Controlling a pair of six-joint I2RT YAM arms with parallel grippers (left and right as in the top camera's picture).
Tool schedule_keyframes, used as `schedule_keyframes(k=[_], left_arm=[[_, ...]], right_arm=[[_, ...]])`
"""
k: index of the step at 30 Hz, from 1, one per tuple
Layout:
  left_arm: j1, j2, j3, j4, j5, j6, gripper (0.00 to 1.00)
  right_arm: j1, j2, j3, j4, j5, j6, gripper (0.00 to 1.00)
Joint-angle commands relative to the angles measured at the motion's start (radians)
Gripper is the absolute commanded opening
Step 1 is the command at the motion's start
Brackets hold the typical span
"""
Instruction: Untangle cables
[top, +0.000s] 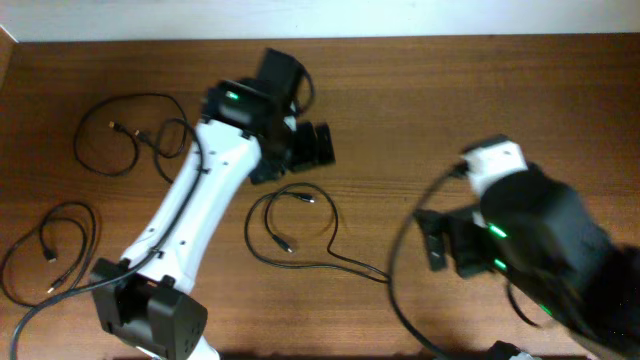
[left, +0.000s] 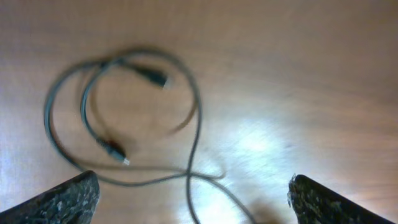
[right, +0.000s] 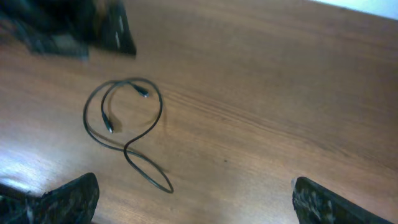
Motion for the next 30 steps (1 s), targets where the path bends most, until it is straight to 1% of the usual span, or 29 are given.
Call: schedule_keyframes(k=[1,3,5,7,9,10,12,16,18,20,24,26,28,29,30], left_arm=[[-0.072,-0.014,-0.157,-0.008,-0.094,-0.198,0.99],[-0.1,-0.014,-0.263,-0.004,-0.08,-0.428,0.99],[-0.121,-0.014,-0.355,0.021,-0.037,-0.63,0.99],[-0.141,-0.014,-0.447,0.092,-0.003,-0.732,0.99],[-0.161,-0.014,-0.52,0.196,-0.001,-0.732,0.99],[-0.174,-0.014,-0.552,0.242,0.024,-0.732,0.99],[-0.197,-0.014,-0.586,0.309,0.064,-0.731,0.99],[-0.243,-0.014,-0.624,0.408,0.051,-0.732,0.99],[-0.263,-0.013,-0.636,0.432,0.026,-0.732,0.99],[-0.274,-0.013,-0.64,0.435,-0.033,-0.732,0.99],[-0.276,-0.008,-0.666,0.438,-0.046,-0.732,1.0],[-0.275,-0.005,-0.682,0.439,-0.052,-0.733,0.95],[-0.275,-0.004,-0.699,0.446,-0.093,-0.733,0.94],[-0.275,-0.004,-0.703,0.447,-0.122,-0.733,0.9],[-0.275,-0.004,-0.705,0.452,-0.146,-0.733,0.84]], right_arm=[[-0.003,-0.076,0.005,-0.043,0.037,0.027,0.98],[-0.003,-0.125,0.005,-0.059,0.036,0.027,0.99],[-0.003,-0.151,0.005,-0.066,0.029,0.034,0.99],[-0.003,-0.165,0.005,-0.08,0.03,0.053,0.99],[-0.003,-0.165,0.003,-0.092,0.03,0.053,0.98],[-0.003,-0.165,-0.003,-0.095,0.03,0.053,0.99],[-0.003,-0.165,-0.02,-0.098,0.03,0.053,0.99],[-0.003,-0.164,-0.045,-0.109,0.03,0.053,0.99],[-0.003,-0.164,-0.046,-0.114,0.03,0.053,0.99],[-0.003,-0.164,-0.046,-0.115,0.03,0.053,0.99],[-0.003,-0.164,-0.046,-0.119,0.03,0.053,0.99],[-0.003,-0.164,-0.046,-0.131,0.03,0.053,0.99],[-0.003,-0.164,-0.046,-0.144,0.03,0.053,0.98],[-0.003,-0.164,-0.046,-0.149,0.03,0.053,0.99],[-0.003,-0.164,-0.046,-0.151,0.03,0.053,0.99]])
